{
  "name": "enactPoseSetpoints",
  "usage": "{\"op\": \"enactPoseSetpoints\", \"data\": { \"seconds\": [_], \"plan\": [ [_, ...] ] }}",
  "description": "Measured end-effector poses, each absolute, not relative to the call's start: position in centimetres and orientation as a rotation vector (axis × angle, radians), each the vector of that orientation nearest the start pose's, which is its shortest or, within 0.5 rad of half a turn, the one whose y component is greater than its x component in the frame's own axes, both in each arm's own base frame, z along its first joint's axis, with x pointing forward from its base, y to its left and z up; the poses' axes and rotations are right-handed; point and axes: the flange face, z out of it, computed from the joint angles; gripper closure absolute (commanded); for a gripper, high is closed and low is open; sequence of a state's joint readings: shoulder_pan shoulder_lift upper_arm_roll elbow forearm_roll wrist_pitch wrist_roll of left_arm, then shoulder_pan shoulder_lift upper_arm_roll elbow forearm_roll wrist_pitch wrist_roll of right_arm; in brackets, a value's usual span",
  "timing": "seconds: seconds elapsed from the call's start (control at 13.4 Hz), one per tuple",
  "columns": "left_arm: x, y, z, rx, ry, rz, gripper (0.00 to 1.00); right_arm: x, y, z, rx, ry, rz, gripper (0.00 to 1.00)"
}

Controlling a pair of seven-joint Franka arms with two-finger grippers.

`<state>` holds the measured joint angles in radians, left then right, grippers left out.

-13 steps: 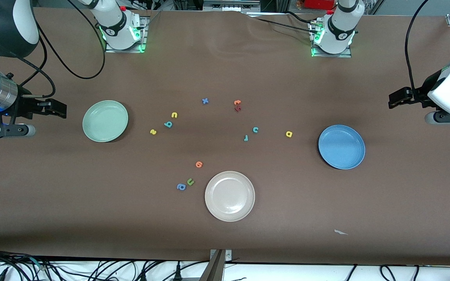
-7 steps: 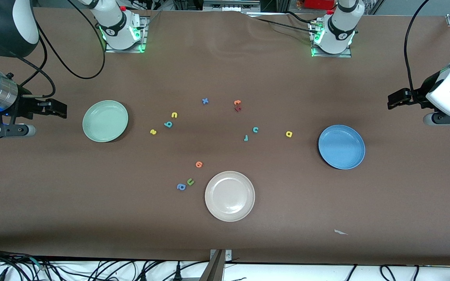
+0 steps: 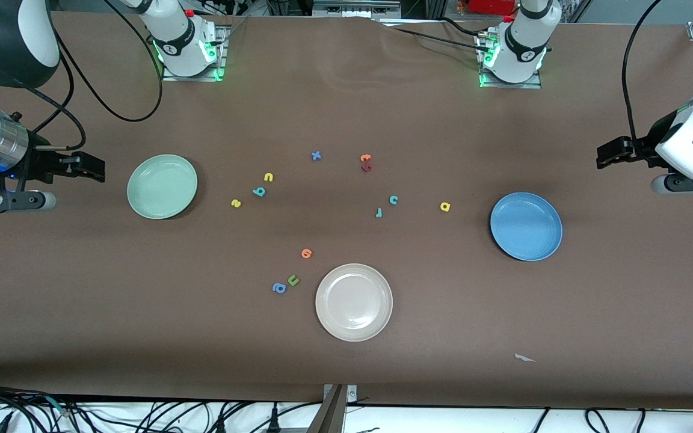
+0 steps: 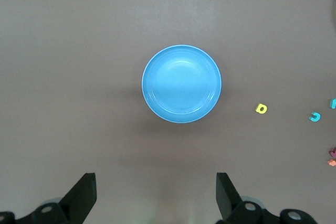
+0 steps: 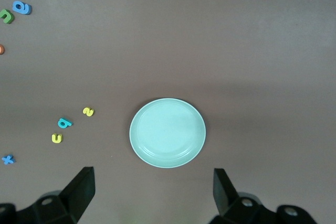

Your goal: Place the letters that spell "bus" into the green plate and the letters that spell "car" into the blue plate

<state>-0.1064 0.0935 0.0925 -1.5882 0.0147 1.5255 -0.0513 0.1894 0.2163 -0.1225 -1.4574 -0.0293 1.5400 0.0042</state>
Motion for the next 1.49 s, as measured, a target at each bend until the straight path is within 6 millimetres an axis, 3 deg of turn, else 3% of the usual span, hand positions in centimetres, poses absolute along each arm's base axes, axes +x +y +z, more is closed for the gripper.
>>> {"op": "enactPoseSetpoints", "data": {
  "seconds": [0.74, 1.49],
  "plan": [
    [57.3, -0.9, 55.9, -3.103, -0.058, 0.244, 0.00, 60.7, 4.4, 53.4, -3.190, -0.103, 0.268, 0.01],
    [57.3, -0.9, 55.9, -3.103, -0.058, 0.245, 0.00, 60.7, 4.5, 53.2, -3.190, -0.104, 0.265, 0.01]
  ]
}}
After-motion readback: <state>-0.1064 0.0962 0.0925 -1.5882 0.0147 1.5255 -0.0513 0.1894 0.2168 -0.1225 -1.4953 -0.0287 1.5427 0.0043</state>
